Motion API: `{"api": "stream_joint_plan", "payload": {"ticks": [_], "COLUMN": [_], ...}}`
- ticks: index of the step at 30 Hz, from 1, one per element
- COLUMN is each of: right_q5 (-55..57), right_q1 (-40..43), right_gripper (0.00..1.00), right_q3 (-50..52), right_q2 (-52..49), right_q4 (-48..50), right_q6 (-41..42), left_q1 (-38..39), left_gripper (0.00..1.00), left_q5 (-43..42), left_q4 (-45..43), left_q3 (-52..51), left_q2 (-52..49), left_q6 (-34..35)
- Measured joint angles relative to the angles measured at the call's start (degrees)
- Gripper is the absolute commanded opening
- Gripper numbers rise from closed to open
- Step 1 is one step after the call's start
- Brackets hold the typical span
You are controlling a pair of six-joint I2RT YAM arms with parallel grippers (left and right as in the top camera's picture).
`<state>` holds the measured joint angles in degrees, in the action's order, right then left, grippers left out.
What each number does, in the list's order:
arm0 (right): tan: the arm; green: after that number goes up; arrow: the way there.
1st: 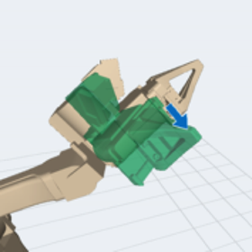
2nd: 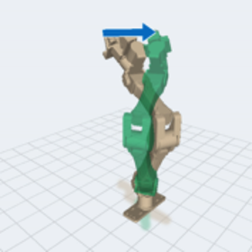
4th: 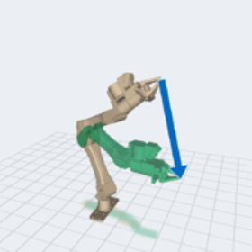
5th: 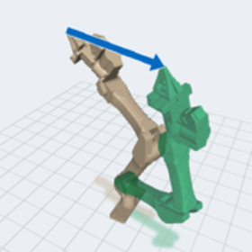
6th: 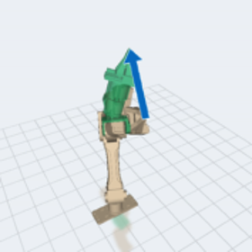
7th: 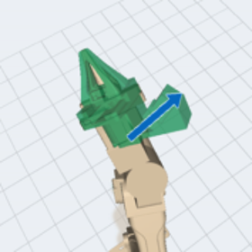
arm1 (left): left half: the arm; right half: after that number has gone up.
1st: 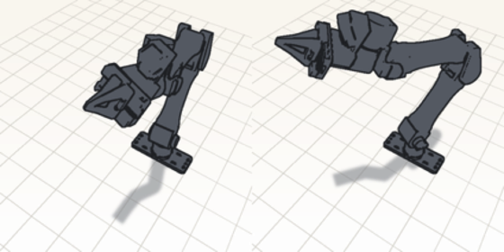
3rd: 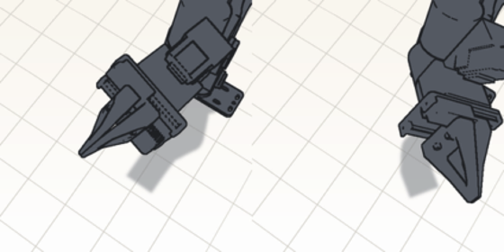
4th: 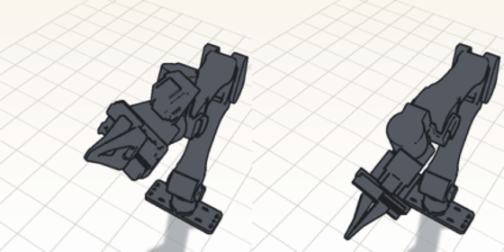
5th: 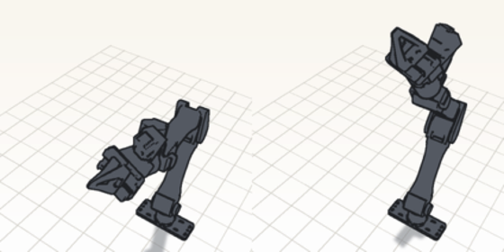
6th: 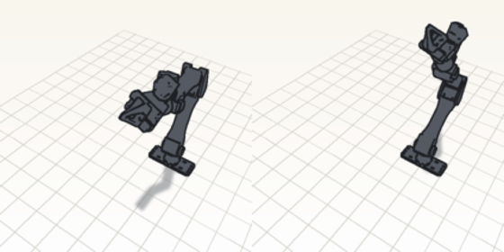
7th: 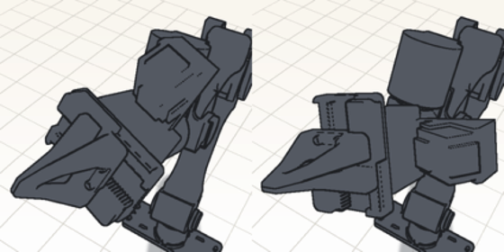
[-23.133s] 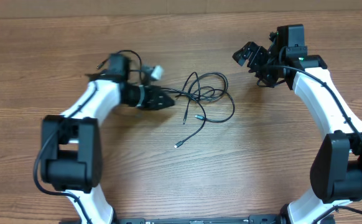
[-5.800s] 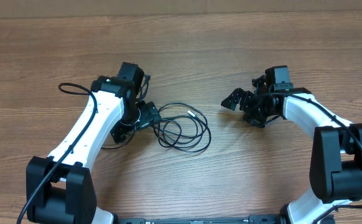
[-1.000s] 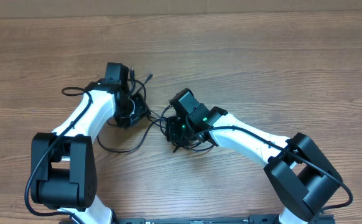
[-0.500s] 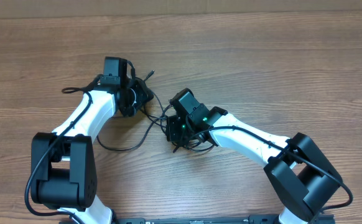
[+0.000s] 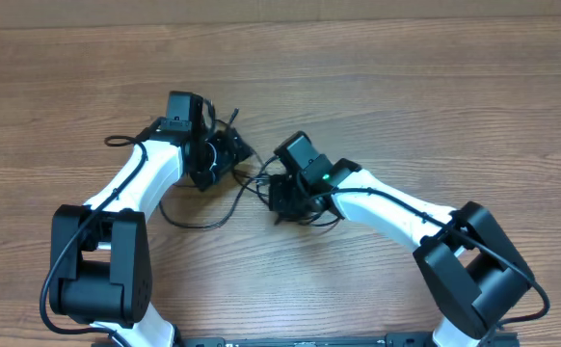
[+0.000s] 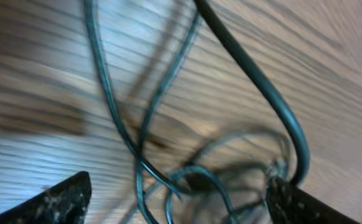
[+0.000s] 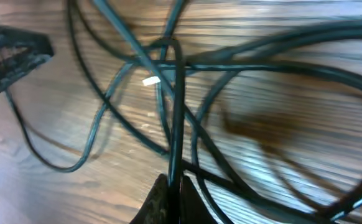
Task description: Untangle cables
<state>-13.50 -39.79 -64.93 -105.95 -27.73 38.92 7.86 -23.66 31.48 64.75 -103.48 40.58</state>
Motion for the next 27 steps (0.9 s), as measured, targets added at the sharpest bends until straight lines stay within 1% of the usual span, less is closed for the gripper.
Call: {"api": "stream_joint_plan", "payload": {"ticks": [2,3,4,6,7,8,9,11,12,13,14,15,16,17,20,22,25,27], "right_q5": [0.24,0.11,0.22,0.28,0.31,0.13,0.33,0.59,0.55,0.55,-0.37,-0.59,-1.14,-1.36,-1.99,-2.01,-2.71,-3.50], "right_q1": [1.49,2.51,4.81,8.31,11.69,13.38,18.16,24.94,28.68,30.69,35.67,37.55,41.40,44.17,49.16,51.25,51.36,49.33], "right_gripper": [0.04,0.04,0.08,0.09,0.09,0.09,0.09,0.08,0.08,0.08,0.08,0.08,0.08,0.08,0.08,0.08,0.08,0.08], "right_q3": [0.00,0.00,0.00,-0.09,-0.17,-0.17,-0.24,-0.22,-0.22,-0.22,-0.22,-0.22,-0.22,-0.22,-0.22,-0.15,0.81,1.75], "right_q2": [0.00,0.00,0.00,0.00,0.00,0.00,0.00,-0.04,-0.04,-0.04,-0.04,-0.04,-0.04,-0.04,-0.04,-0.04,-0.04,-0.04], "right_q4": [-2.03,-3.17,-4.83,-7.15,-11.50,-12.50,-15.65,-18.45,-19.19,-19.56,-20.31,-20.41,-20.81,-21.18,-21.33,-20.59,-20.31,-20.35], "right_q6": [1.51,1.95,2.47,2.71,1.84,1.31,-0.79,-3.76,-5.07,-5.57,-6.69,-7.13,-8.59,-9.86,-11.56,-11.91,-11.98,-13.11], "left_q1": [0.37,0.74,1.70,2.95,3.76,4.17,4.92,6.14,6.82,7.23,8.17,8.94,9.88,11.28,15.56,18.67,22.03,23.89], "left_gripper": [1.00,1.00,1.00,0.97,0.96,0.96,0.97,1.00,1.00,0.99,0.93,0.89,0.72,0.65,0.64,0.64,0.69,0.69], "left_q5": [-6.49,-7.87,-9.86,-11.32,-11.93,-12.26,-12.83,-13.27,-13.20,-12.48,-10.69,-8.81,-7.04,-5.14,-0.20,1.92,3.37,4.26], "left_q4": [-2.01,-2.47,-3.32,-4.55,-5.20,-5.40,-5.22,-2.51,0.09,3.17,7.69,10.23,11.89,12.90,14.93,14.08,11.34,10.19], "left_q3": [0.00,0.00,0.00,0.00,0.00,0.00,0.15,2.38,4.66,6.80,10.49,13.42,15.72,17.03,17.31,17.31,17.31,17.31], "left_q2": [0.00,0.00,0.00,0.00,0.00,0.00,0.00,-0.11,-0.17,-0.22,-0.46,-0.46,-0.44,-0.44,-0.55,-1.25,-3.56,-5.75], "left_q6": [-1.18,-1.38,-1.57,-1.53,-1.33,-1.20,-1.09,-0.70,-0.68,-0.94,-1.25,-1.64,-1.99,-2.10,-2.01,-1.49,0.50,1.90]}}
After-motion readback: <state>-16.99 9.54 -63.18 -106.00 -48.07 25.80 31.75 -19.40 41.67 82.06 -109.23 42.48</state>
